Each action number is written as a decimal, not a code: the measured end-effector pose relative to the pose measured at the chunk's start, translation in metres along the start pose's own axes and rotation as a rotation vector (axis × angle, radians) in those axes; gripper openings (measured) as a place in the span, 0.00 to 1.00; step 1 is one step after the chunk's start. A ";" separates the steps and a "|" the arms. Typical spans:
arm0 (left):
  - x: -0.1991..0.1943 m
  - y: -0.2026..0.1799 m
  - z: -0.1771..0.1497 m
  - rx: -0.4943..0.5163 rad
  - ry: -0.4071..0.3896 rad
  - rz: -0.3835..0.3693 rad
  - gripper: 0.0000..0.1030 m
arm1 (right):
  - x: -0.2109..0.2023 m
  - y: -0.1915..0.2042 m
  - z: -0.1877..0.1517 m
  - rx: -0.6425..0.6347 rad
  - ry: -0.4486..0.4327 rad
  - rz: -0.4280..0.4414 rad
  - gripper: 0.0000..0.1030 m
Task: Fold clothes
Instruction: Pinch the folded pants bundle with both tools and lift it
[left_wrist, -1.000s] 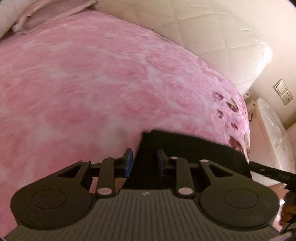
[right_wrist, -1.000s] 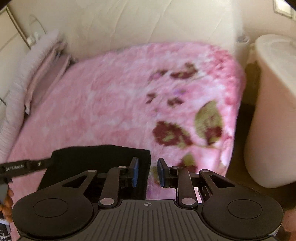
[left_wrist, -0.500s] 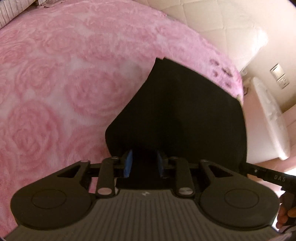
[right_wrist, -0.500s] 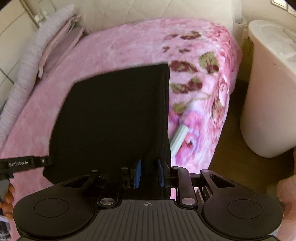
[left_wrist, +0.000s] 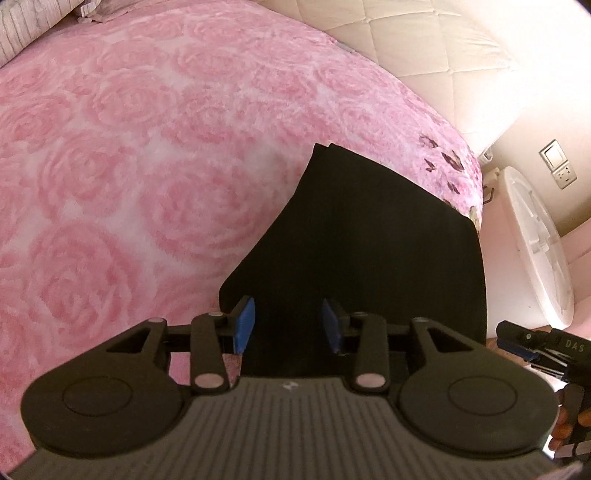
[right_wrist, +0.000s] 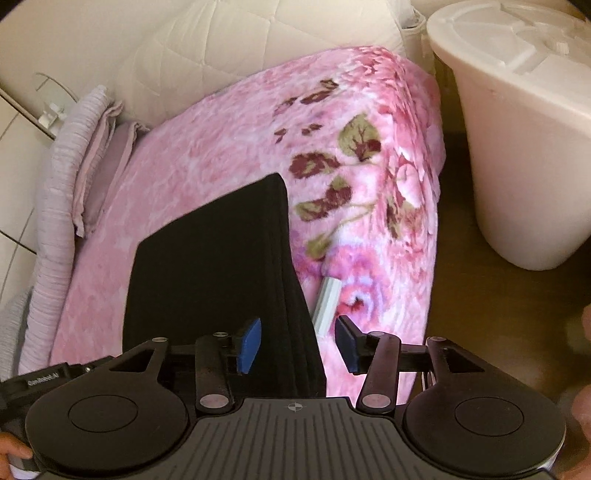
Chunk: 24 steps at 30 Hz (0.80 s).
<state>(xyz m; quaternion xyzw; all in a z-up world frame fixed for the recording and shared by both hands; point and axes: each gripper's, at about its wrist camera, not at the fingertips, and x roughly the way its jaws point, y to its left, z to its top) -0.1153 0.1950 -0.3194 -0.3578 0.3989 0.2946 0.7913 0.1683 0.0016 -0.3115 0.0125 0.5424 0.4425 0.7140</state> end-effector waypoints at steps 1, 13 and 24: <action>0.001 0.000 0.001 -0.001 -0.001 -0.003 0.35 | 0.001 0.000 0.002 -0.002 0.000 0.006 0.48; 0.025 0.010 0.036 -0.010 -0.027 -0.049 0.42 | 0.028 -0.005 0.025 0.015 0.031 0.065 0.55; 0.084 0.036 0.054 -0.249 0.052 -0.216 0.46 | 0.090 -0.004 0.054 0.023 0.112 0.143 0.56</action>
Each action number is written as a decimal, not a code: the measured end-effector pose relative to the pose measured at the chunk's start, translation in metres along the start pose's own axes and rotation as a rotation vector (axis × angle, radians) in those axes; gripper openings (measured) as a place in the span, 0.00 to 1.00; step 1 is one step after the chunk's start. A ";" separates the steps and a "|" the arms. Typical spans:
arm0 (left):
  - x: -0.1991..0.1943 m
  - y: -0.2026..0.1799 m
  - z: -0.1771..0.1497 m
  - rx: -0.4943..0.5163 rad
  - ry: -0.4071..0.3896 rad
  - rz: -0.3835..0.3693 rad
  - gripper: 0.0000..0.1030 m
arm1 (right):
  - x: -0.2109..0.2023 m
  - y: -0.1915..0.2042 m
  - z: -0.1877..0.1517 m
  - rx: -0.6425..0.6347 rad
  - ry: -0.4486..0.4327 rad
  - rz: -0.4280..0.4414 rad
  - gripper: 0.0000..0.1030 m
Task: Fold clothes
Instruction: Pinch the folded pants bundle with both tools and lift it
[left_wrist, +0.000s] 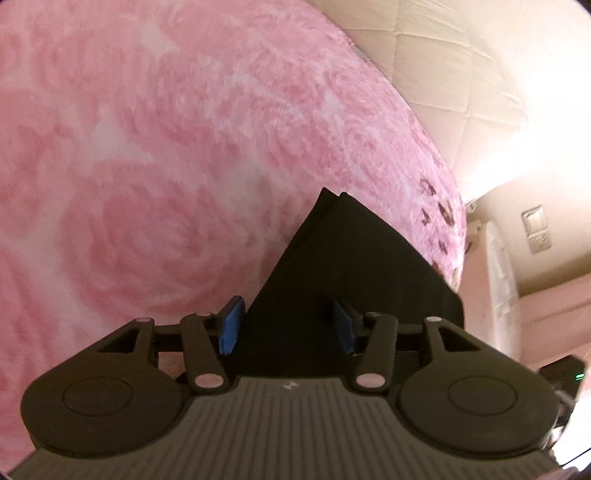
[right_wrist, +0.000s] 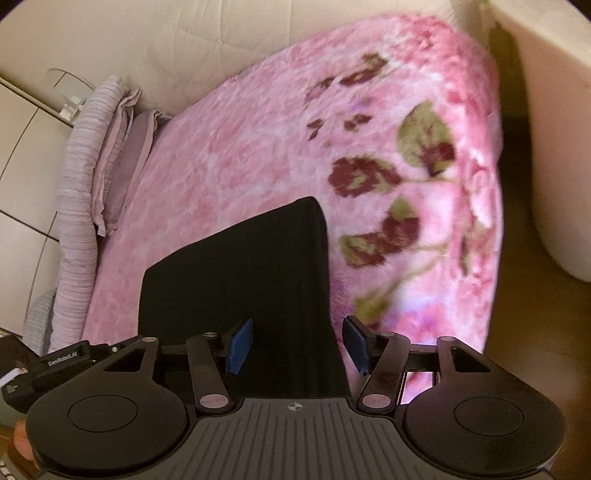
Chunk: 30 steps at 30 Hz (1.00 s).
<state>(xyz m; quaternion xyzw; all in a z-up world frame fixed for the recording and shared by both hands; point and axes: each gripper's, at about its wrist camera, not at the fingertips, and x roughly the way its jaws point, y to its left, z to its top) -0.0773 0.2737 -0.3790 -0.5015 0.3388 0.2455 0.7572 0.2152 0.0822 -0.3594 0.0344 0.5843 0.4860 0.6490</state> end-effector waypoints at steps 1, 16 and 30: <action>0.003 0.003 0.001 -0.022 0.007 -0.013 0.46 | 0.006 -0.002 0.002 0.010 0.016 0.012 0.56; 0.012 0.018 -0.002 -0.050 0.009 -0.089 0.51 | 0.012 -0.027 0.011 0.141 0.064 0.147 0.57; 0.019 0.010 -0.011 -0.070 -0.027 -0.210 0.22 | 0.022 -0.015 -0.004 0.115 0.081 0.172 0.22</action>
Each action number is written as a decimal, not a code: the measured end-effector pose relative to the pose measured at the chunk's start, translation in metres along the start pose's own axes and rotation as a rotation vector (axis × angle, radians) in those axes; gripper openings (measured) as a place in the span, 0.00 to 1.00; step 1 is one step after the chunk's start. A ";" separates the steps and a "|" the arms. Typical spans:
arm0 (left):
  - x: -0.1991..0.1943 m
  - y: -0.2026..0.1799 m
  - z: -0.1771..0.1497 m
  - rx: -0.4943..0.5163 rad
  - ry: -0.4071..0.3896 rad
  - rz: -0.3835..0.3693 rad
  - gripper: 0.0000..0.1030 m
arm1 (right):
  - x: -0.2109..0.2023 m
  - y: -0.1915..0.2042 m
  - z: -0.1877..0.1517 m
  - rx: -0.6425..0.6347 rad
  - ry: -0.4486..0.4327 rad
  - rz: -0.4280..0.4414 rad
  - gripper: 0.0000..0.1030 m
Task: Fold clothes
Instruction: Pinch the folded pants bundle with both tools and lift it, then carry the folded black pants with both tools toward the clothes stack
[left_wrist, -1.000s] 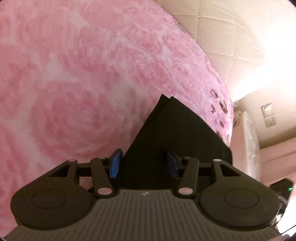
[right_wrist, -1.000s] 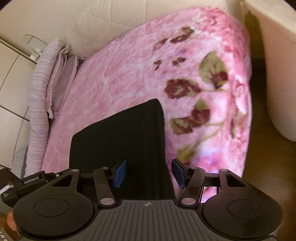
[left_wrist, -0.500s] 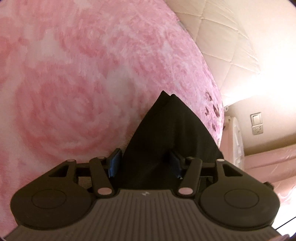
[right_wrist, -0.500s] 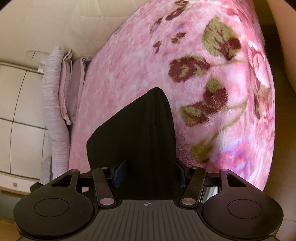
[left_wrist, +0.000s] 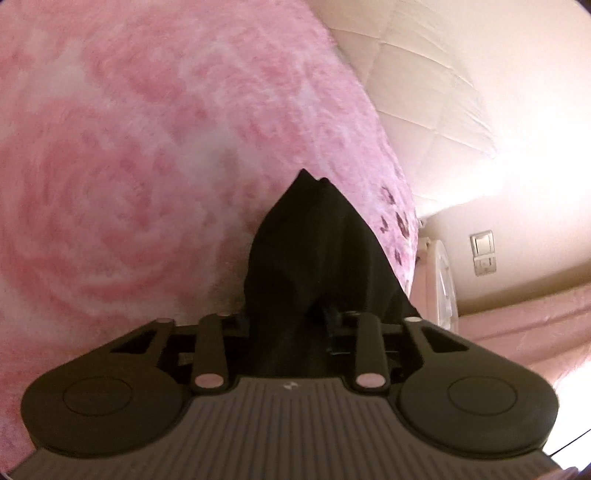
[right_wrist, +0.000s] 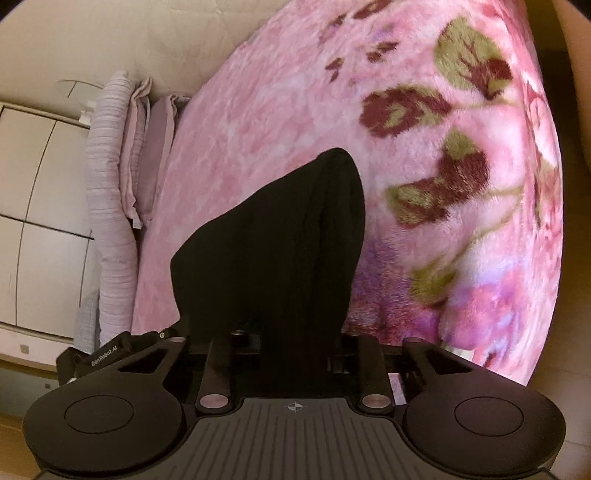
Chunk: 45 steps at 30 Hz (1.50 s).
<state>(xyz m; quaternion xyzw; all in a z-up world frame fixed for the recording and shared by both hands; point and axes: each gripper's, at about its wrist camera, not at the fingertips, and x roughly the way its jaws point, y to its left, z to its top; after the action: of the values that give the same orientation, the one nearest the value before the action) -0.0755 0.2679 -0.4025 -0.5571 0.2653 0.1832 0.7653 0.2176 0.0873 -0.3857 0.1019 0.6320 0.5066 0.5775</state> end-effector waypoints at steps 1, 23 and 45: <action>-0.003 -0.003 -0.001 0.014 -0.003 0.000 0.21 | -0.003 0.001 -0.002 0.010 -0.010 0.006 0.21; -0.379 -0.067 -0.162 -0.063 -0.535 0.130 0.17 | -0.077 0.236 -0.142 -0.234 0.182 0.337 0.19; -0.604 -0.144 -0.513 -0.515 -1.375 0.560 0.17 | -0.052 0.431 -0.382 -0.659 0.997 0.717 0.19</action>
<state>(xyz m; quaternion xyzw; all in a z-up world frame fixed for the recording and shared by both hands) -0.5745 -0.2548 -0.0473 -0.3909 -0.1882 0.7288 0.5297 -0.2813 0.0513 -0.0957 -0.1207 0.5625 0.8178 0.0164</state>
